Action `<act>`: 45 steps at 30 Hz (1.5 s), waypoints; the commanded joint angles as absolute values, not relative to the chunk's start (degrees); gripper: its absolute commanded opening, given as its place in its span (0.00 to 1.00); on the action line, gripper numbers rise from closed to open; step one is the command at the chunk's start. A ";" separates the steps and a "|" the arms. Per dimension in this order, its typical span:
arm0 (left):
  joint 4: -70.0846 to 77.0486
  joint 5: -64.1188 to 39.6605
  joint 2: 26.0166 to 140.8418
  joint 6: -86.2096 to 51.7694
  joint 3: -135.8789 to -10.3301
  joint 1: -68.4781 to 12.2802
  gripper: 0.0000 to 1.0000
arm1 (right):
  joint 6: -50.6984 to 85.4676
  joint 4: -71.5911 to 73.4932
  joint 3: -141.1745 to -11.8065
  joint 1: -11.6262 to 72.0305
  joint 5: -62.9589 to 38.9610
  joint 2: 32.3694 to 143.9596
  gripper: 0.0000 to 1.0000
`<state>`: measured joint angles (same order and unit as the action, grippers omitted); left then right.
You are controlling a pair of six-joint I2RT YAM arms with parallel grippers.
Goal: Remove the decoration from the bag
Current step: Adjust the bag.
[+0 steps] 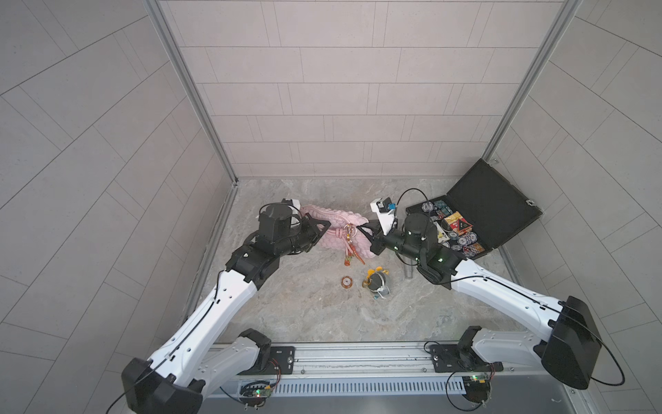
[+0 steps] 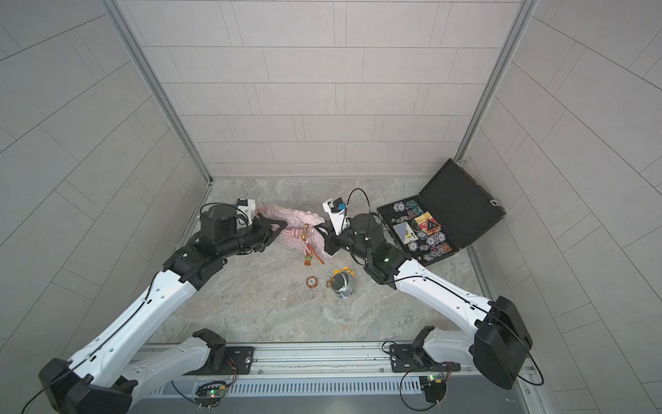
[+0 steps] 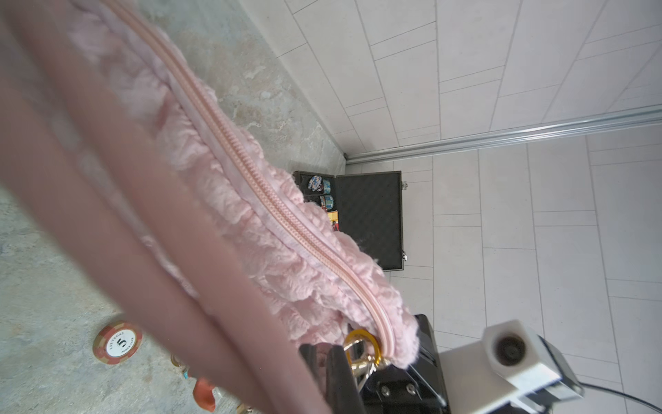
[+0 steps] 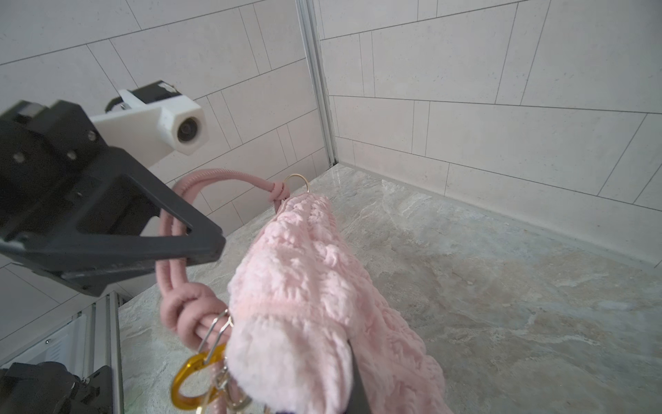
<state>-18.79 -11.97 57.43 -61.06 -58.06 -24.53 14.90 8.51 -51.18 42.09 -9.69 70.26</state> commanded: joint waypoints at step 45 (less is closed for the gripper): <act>-24.66 -30.26 67.92 -42.04 -85.17 -16.26 0.00 | 7.16 3.31 -51.03 34.39 -19.09 62.45 0.61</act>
<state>-25.39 -29.52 68.82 -44.95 -85.58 -16.51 10.02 4.91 -49.84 34.52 -15.53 64.95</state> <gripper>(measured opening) 0.080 0.586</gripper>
